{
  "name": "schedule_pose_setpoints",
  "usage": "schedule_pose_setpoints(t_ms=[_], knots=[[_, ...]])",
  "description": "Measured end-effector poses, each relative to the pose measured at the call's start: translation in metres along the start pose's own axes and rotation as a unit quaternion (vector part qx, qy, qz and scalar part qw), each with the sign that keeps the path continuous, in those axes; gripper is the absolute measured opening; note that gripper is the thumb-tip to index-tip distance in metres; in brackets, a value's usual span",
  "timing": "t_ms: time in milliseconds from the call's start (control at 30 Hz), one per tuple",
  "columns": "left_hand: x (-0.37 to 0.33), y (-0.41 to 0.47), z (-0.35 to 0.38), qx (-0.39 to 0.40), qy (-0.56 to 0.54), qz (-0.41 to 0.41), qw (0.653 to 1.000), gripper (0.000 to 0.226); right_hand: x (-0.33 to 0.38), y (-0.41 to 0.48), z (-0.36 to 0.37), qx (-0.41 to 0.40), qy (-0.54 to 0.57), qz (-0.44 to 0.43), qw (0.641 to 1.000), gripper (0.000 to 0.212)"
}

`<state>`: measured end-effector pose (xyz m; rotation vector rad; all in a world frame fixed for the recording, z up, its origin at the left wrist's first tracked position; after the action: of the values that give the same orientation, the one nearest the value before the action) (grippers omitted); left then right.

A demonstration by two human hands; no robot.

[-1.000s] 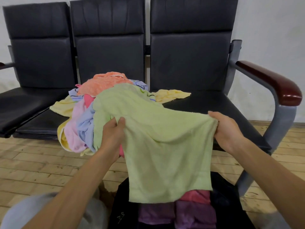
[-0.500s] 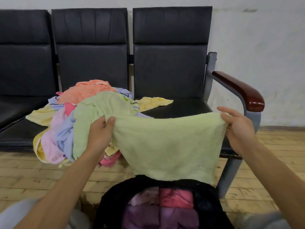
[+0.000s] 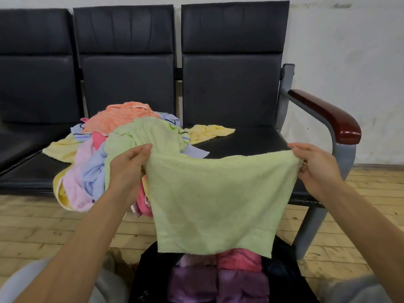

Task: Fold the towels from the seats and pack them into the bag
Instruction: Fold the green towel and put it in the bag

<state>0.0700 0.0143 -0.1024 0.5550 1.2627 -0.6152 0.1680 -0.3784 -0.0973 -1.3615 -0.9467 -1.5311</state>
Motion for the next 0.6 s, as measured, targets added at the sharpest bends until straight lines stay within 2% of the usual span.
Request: schedule_pose_setpoints(t_ms=[100,200,367,467,533,600], knots=[[-0.007,-0.001,-0.001,0.035,0.024,0.035,0.999,0.017,0.001,0.0,-0.001,-0.008,0.028,0.02,0.999,0.019],[-0.017,-0.004,-0.001,0.056,0.091,0.111,0.988,0.028,0.002,0.001,-0.003,-0.012,0.034,0.035,0.999,0.019],[-0.016,-0.002,0.004,0.044,0.302,0.224,0.926,0.015,0.001,0.0,0.002,0.049,0.024,0.04,0.998,0.019],[-0.012,0.001,0.006,0.039,0.384,0.265,0.884,0.016,0.003,-0.002,0.006,0.084,-0.045,0.007,0.995,0.019],[-0.013,0.003,0.005,0.026,0.386,0.272,0.881,0.017,0.008,-0.005,0.009,0.094,-0.116,-0.05,0.988,0.016],[-0.013,0.004,0.003,0.022,0.366,0.258,0.894,0.018,0.016,-0.009,0.013,0.116,-0.21,-0.122,0.963,0.019]])
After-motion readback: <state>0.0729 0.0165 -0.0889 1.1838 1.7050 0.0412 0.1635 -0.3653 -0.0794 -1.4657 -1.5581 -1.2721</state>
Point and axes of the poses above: each hand's wrist, its own y-axis towards the middle knuckle, its own z-axis out of the palm, x = y × z, the point moved 6 cm from there along y, towards the middle knuckle, and after that the axes turned 9 degrees about -x, right-handed, at the moved point
